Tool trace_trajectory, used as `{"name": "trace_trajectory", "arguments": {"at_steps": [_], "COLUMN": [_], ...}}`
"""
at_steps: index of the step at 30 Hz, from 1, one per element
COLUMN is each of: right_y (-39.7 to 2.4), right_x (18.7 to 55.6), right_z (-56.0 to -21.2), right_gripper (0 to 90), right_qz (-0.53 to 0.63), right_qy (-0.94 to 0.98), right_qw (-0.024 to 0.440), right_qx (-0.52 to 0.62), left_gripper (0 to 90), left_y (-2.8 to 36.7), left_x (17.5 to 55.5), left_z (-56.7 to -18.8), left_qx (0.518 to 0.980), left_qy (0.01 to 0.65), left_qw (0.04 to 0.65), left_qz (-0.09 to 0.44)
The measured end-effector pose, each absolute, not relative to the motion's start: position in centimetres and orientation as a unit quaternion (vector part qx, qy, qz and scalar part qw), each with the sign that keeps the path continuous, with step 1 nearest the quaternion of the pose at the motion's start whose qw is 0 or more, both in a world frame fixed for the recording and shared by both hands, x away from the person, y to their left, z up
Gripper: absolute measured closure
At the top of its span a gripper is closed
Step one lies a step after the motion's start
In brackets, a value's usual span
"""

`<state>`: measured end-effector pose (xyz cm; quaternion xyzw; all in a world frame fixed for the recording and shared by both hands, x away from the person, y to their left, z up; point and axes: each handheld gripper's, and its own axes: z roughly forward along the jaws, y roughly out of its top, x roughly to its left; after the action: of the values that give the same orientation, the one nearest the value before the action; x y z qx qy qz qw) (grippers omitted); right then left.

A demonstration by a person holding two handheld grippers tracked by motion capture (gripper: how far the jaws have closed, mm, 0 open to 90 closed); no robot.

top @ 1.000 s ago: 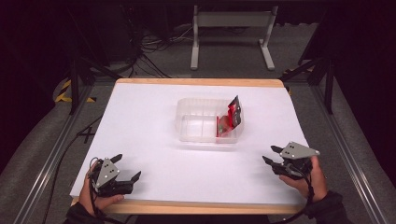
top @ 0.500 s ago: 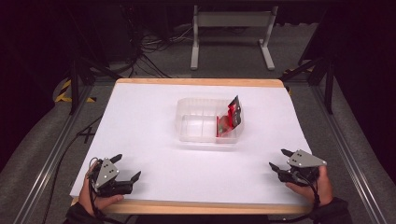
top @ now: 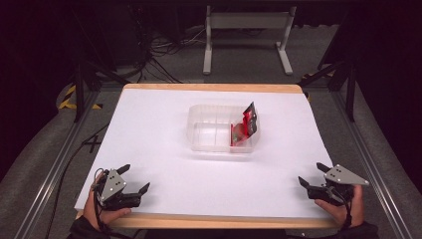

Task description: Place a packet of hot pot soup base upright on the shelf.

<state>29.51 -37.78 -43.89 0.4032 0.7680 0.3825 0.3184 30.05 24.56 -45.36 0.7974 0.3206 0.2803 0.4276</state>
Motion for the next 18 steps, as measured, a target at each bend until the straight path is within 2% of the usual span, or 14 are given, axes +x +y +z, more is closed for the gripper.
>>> {"name": "trace_trajectory", "arguments": {"at_steps": [1,6,18], "right_y": [-37.9,-38.7,-38.7], "right_x": [29.3,29.0,28.7], "right_z": [-43.9,-43.8,-43.8], "right_gripper": [16.8,15.3,16.5], "right_qz": [0.382,0.392,0.390], "right_qy": [0.763,0.743,0.738], "right_qw": [0.327,0.336,0.351], "right_qx": [0.407,0.425,0.425], "left_gripper": [12.9,12.8,12.1], "left_y": [24.6,24.6,24.5], "left_x": [30.1,30.2,30.2], "left_z": [-45.4,-45.3,-45.3], "left_qx": [0.797,0.793,0.794], "left_qy": [0.320,0.322,0.320], "left_qw": [0.429,0.437,0.436], "left_qz": [0.280,0.277,0.276]}}
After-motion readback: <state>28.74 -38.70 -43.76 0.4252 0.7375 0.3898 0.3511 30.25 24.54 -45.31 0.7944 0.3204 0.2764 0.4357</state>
